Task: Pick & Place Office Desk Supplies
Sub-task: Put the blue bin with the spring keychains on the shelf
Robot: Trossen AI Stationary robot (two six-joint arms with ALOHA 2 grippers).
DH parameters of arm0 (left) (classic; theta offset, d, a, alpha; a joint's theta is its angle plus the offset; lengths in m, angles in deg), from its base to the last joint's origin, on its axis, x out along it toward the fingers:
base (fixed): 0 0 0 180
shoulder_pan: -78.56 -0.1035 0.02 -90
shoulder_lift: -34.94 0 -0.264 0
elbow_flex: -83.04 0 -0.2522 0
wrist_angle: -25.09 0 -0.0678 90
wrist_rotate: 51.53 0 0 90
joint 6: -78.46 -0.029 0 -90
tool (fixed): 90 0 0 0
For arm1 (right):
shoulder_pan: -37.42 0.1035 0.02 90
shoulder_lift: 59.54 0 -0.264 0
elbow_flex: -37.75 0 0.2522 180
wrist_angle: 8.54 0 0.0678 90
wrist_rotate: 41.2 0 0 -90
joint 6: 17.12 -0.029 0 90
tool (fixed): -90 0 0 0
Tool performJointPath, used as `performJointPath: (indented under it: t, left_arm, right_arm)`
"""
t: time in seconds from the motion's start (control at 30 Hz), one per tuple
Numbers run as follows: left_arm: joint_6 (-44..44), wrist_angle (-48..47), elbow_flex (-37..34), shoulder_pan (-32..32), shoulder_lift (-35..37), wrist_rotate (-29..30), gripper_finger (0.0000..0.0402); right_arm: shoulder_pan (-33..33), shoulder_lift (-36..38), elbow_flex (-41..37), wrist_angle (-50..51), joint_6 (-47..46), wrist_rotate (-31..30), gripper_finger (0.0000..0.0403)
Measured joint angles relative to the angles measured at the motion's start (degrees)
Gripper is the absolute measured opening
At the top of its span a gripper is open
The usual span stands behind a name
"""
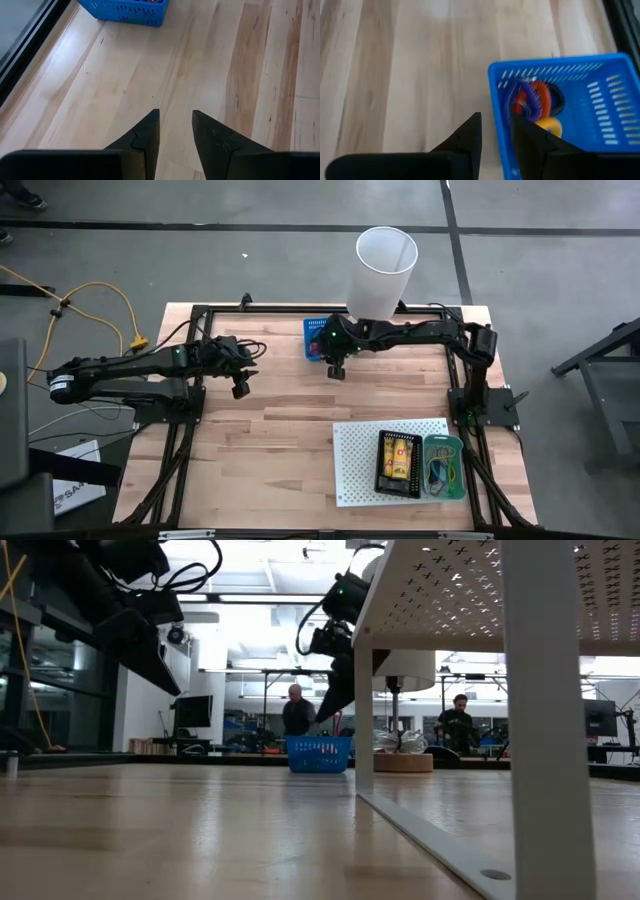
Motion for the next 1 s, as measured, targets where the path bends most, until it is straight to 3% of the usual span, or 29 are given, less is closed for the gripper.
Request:
performJointPath:
  t: [1.0]
  left_arm:
    - [0.47, 0.03, 0.0, 0.02, 0.0, -0.01, 0.0108]
  right_arm:
    - [-1.05, -2.9, 0.0, 4.83, 0.5, -3.04, 0.0089]
